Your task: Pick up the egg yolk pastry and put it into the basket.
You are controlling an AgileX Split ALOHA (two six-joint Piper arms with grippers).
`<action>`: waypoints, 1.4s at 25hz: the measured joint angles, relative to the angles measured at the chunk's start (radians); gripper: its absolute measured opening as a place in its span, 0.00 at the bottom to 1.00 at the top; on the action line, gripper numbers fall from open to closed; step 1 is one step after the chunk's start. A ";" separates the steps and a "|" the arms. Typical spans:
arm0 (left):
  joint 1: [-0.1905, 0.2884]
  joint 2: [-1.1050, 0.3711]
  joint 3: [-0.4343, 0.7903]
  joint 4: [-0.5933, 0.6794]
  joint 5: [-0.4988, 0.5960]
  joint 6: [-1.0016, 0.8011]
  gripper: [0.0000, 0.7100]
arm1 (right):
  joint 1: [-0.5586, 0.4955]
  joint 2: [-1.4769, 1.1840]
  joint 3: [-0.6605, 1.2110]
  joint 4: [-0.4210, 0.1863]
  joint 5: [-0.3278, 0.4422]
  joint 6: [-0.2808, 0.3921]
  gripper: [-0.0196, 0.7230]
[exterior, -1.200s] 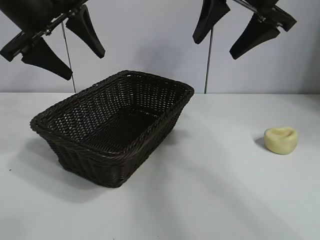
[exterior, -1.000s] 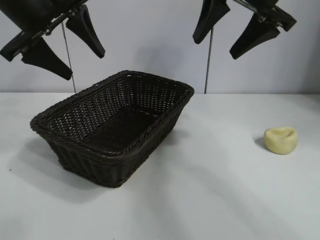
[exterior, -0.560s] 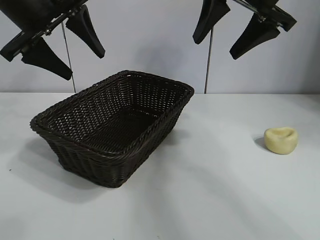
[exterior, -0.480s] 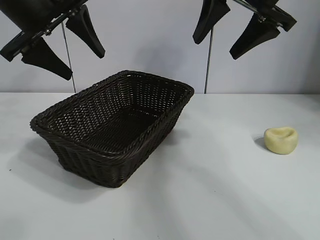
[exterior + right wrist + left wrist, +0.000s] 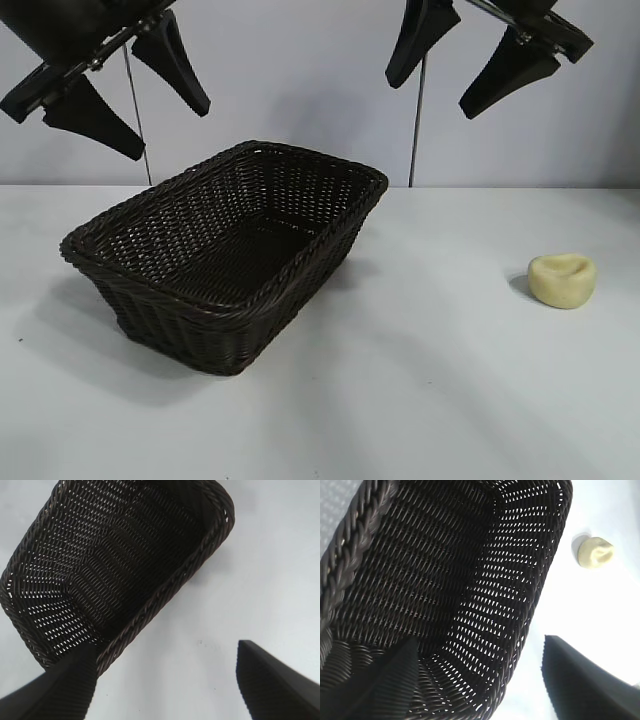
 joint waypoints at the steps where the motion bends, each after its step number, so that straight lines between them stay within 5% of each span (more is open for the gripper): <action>1: 0.000 0.000 0.000 0.000 -0.001 0.000 0.72 | 0.000 0.000 0.000 0.000 0.000 0.000 0.78; 10: -0.001 0.000 0.000 -0.002 0.054 -0.082 0.72 | 0.000 0.000 0.000 0.000 0.000 0.000 0.78; 18: -0.066 -0.056 0.121 0.124 0.063 -0.252 0.72 | 0.000 0.000 0.000 -0.011 0.006 0.000 0.78; 35: -0.067 -0.185 0.483 0.140 -0.237 -0.554 0.72 | 0.000 0.000 0.000 -0.023 0.022 0.000 0.78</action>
